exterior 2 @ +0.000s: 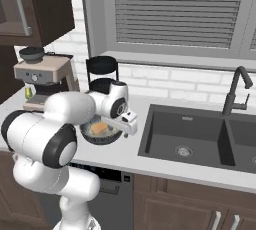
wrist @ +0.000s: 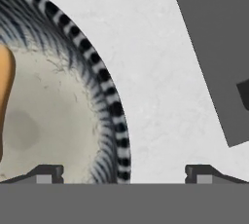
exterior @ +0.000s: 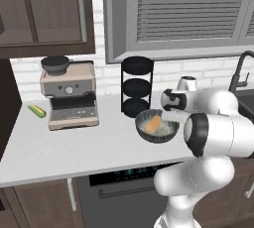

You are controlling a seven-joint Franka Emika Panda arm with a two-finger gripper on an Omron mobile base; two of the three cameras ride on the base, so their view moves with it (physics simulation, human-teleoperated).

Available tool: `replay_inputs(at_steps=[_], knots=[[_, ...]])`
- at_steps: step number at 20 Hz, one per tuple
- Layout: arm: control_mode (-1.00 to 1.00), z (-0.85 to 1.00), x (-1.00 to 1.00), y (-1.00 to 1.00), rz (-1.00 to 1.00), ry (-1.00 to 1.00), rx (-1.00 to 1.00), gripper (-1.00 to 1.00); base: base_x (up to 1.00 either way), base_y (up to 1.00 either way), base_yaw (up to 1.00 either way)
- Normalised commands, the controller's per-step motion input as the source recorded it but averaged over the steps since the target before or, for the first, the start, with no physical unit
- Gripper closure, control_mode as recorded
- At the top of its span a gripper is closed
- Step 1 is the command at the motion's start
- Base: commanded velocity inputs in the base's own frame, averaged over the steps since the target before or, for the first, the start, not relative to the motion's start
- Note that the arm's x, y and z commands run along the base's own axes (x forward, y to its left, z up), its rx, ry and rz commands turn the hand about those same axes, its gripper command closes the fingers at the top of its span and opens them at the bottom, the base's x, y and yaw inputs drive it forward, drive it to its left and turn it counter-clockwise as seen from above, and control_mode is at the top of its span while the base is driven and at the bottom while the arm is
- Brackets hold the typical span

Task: Pick the squash from the sink and place it in the bowl. Then pick the bowl and place it in the microwave. Then close the microwave door and press the start button.

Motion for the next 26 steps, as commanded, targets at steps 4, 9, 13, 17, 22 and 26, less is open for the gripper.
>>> replay_inputs(at_steps=[4,9,13,17,22,26], knots=[[-1.0,-0.2,0.14,0.01,0.04,0.0,0.08,-1.0,0.0,0.0,0.0],[-1.0,-0.18,0.17,0.08,0.0,0.0,0.03,-1.0,0.0,0.0,0.0],[-1.0,-0.3,0.06,0.05,0.0,0.0,0.0,1.0,0.0,0.0,0.0],[-1.0,-0.2,0.04,0.18,0.0,0.0,0.0,1.0,0.0,0.0,0.0],[-1.0,-0.03,0.0,0.18,0.0,-0.03,0.0,1.0,0.0,0.0,0.0],[-1.0,0.0,-0.02,0.13,0.0,0.0,0.0,1.0,0.0,0.0,0.0]])
